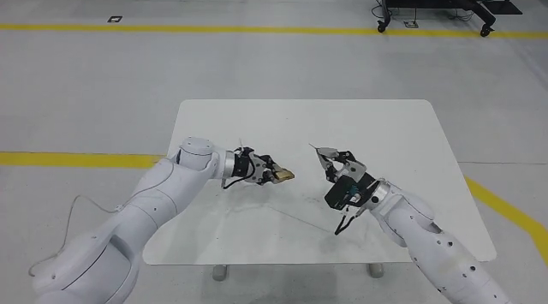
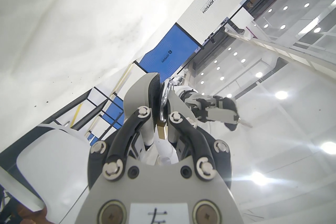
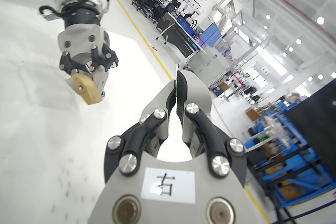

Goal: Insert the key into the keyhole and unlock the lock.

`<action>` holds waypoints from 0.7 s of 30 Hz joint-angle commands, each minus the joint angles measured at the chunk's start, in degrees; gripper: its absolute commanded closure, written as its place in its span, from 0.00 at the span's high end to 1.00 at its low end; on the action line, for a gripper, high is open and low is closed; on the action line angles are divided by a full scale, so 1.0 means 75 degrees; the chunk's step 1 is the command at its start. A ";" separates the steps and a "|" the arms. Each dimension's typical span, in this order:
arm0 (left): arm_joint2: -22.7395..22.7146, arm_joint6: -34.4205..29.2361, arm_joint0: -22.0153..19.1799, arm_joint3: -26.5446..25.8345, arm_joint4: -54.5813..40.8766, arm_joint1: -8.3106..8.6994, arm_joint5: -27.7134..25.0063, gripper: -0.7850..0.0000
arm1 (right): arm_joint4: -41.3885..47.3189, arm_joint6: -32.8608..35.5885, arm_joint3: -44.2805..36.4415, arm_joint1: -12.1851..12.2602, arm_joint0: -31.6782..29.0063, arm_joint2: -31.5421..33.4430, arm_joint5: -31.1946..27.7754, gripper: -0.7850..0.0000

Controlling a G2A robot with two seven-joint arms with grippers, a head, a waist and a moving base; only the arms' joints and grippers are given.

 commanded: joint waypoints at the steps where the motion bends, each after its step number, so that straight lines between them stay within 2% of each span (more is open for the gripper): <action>1: -0.0034 -0.0139 -0.0051 0.0170 -0.0120 -0.0089 -0.0059 0.00 | -0.0051 0.0016 -0.0029 0.0003 -0.0023 0.0019 -0.0015 0.00; 3: -0.0137 -0.0248 -0.0079 0.0347 -0.0367 -0.0175 -0.0198 0.00 | -0.0051 0.0016 -0.0029 0.0003 -0.0023 0.0019 -0.0015 0.00; 9: -0.0137 -0.0248 -0.0079 0.0347 -0.0367 -0.0175 -0.0198 0.00 | -0.0051 0.0016 -0.0029 0.0003 -0.0023 0.0019 -0.0015 0.00; 10: -0.0137 -0.0248 -0.0079 0.0347 -0.0367 -0.0175 -0.0198 0.00 | -0.0365 0.0153 -0.0027 0.0012 0.0003 0.0023 0.0029 0.00; 12: -0.0230 0.0317 -0.0011 0.0202 -0.0281 -0.0175 -0.0410 0.00 | -0.1612 0.0896 -0.0225 0.0027 0.0090 -0.0169 -0.0159 0.00; 15: -0.0383 0.0775 0.0144 -0.0032 -0.0379 -0.0180 -0.0353 0.00 | -0.3048 0.1786 -0.0697 0.0066 0.0218 -0.0394 -0.1048 0.00; 17: -0.0432 0.1086 0.0214 -0.0122 -0.0283 -0.0179 -0.0314 0.00 | -0.3831 0.2195 -0.1006 0.0125 0.0304 -0.0440 -0.2058 0.00; 21: -0.0584 0.1559 0.0324 -0.0265 -0.0227 -0.0183 -0.0277 0.00 | -0.4547 0.2885 -0.1731 0.0200 0.0202 -0.0383 -0.3282 0.00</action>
